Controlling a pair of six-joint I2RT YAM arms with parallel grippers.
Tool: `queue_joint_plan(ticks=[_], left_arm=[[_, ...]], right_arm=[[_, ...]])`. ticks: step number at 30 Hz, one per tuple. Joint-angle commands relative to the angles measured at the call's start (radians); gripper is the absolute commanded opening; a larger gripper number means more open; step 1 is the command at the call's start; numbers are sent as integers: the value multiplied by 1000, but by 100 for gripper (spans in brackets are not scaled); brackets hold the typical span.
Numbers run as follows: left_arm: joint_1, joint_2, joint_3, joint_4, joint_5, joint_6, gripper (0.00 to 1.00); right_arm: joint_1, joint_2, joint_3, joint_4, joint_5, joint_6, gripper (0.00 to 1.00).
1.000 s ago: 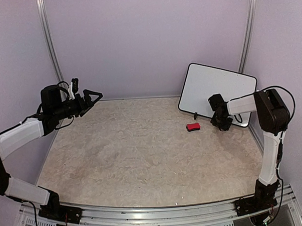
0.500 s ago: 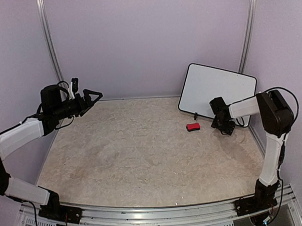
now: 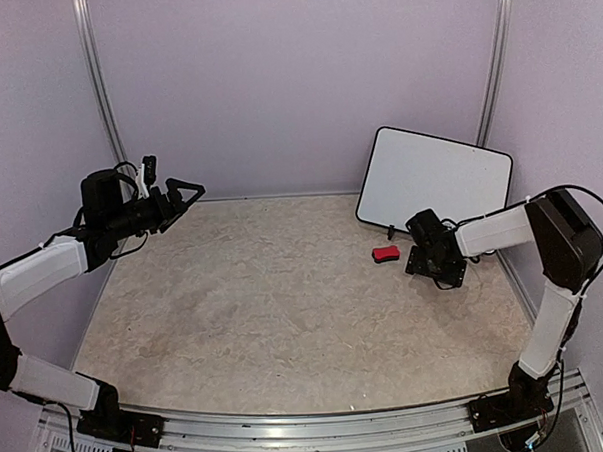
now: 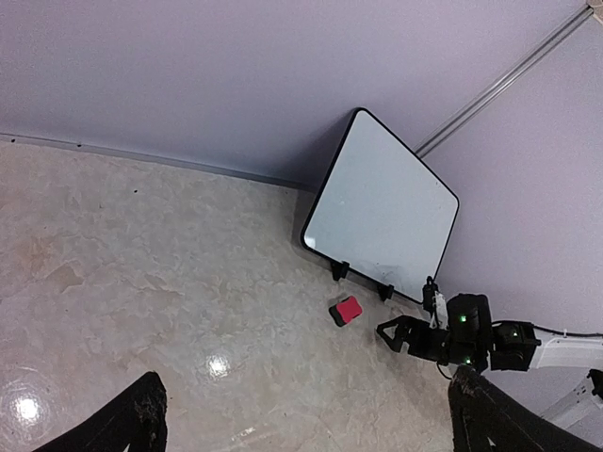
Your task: Erase the whiteboard
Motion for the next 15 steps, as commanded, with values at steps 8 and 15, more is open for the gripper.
queue_joint_plan(ticks=[8, 15], left_arm=[[-32, -38, 26, -70, -108, 83, 99], [-204, -127, 150, -308, -370, 228, 99]], right_arm=[[205, -463, -189, 152, -287, -428, 100], [282, -726, -192, 137, -430, -628, 99]])
